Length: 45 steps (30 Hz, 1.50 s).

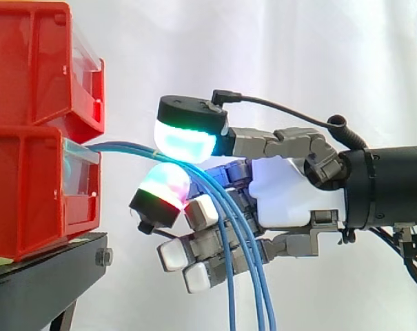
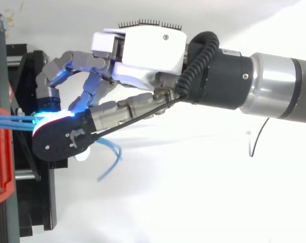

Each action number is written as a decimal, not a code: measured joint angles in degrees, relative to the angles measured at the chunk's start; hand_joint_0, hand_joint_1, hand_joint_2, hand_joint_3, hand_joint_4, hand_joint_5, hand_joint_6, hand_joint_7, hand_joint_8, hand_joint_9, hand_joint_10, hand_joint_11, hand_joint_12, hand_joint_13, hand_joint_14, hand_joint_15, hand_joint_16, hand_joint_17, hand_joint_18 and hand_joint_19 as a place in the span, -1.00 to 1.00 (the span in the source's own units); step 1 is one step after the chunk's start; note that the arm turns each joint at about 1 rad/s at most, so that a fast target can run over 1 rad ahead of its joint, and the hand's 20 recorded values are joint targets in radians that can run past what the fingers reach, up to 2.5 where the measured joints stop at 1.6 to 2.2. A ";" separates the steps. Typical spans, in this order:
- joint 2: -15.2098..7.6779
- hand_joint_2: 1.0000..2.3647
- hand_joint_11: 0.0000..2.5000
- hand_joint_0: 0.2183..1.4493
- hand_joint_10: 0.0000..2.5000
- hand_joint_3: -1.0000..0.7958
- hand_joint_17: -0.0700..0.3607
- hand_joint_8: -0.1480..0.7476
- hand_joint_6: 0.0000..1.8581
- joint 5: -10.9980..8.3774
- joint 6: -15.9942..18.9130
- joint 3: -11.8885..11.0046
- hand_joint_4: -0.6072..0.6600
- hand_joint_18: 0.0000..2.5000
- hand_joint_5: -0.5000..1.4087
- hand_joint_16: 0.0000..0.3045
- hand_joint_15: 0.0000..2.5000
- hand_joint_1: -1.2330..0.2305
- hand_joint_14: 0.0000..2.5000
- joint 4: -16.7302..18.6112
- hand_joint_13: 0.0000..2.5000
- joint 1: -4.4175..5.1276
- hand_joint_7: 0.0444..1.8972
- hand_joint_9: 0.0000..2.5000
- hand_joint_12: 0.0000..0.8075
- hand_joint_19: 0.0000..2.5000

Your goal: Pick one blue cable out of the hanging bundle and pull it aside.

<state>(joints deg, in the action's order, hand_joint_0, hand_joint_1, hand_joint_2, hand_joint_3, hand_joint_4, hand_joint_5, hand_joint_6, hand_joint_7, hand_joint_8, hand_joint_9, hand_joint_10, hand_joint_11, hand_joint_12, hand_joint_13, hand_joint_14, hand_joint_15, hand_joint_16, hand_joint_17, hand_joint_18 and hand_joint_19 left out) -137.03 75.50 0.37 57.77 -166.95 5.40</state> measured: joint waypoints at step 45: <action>3.48 -0.97 -0.35 -0.14 -0.98 -0.18 -0.20 0.08 0.04 0.00 -1.60 -0.02 -0.24 -0.32 -0.66 -0.70 -0.51 -0.45 -0.98 -9.19 -0.20 -0.39 0.12 0.03 -0.15 -0.48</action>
<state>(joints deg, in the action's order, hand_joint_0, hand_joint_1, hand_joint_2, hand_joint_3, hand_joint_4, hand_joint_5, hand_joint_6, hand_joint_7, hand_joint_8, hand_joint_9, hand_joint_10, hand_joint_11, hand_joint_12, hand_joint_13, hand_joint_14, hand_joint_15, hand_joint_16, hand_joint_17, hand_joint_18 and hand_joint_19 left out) -133.55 75.50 -1.23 57.74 -176.13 5.01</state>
